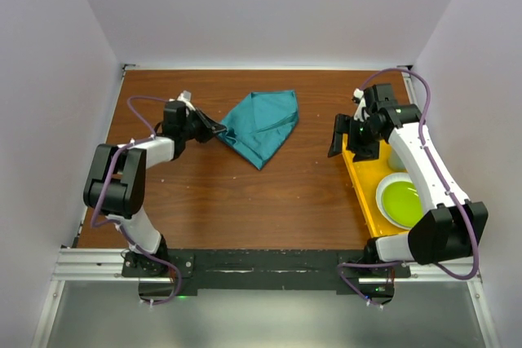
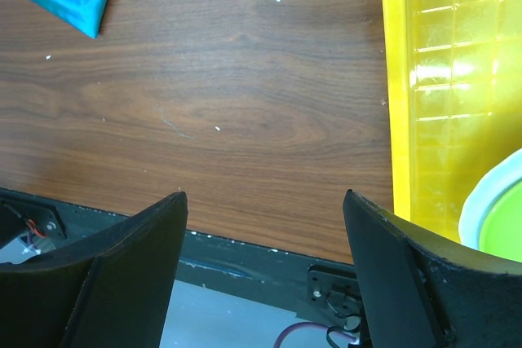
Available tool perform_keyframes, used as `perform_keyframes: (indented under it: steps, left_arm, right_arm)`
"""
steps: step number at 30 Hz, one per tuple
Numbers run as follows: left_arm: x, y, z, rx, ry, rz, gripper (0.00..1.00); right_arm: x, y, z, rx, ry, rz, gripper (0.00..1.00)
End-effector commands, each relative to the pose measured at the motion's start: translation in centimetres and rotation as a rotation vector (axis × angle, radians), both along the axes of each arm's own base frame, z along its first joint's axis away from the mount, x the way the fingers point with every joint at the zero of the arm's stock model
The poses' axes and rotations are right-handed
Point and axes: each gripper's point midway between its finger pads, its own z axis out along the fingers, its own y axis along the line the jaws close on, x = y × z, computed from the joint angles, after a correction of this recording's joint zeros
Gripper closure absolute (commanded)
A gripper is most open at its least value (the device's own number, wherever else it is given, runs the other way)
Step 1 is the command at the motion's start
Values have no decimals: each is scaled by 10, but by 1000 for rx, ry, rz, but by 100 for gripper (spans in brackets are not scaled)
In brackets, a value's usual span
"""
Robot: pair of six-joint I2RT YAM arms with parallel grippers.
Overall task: Fold the napkin, place the utensils inside, and roll it up
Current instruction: Fold the napkin
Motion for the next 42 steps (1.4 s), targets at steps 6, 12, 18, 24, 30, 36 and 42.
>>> perform_keyframes:
  steps: [6,12,18,24,30,36,42]
  left_arm:
    - [31,-2,21,58,-107,-104,100]
    - [31,-12,38,-14,-131,-126,100]
    - [26,-8,14,37,-85,-145,99]
    - [41,9,-6,210,-57,-178,89]
    - [34,43,35,428,-49,-132,37]
    - [30,40,91,417,-157,-100,43]
    - [17,-14,57,231,-113,-237,66]
  right_arm:
    - [16,19,-10,94,1,32,19]
    - [33,25,-11,109,-5,32,19]
    - [53,42,-8,165,-30,54,19]
    - [77,87,-15,270,-52,103,20]
    - [115,149,-16,379,-115,144,20]
    - [156,167,-35,413,-81,88,21]
    - [186,172,-50,423,-74,54,31]
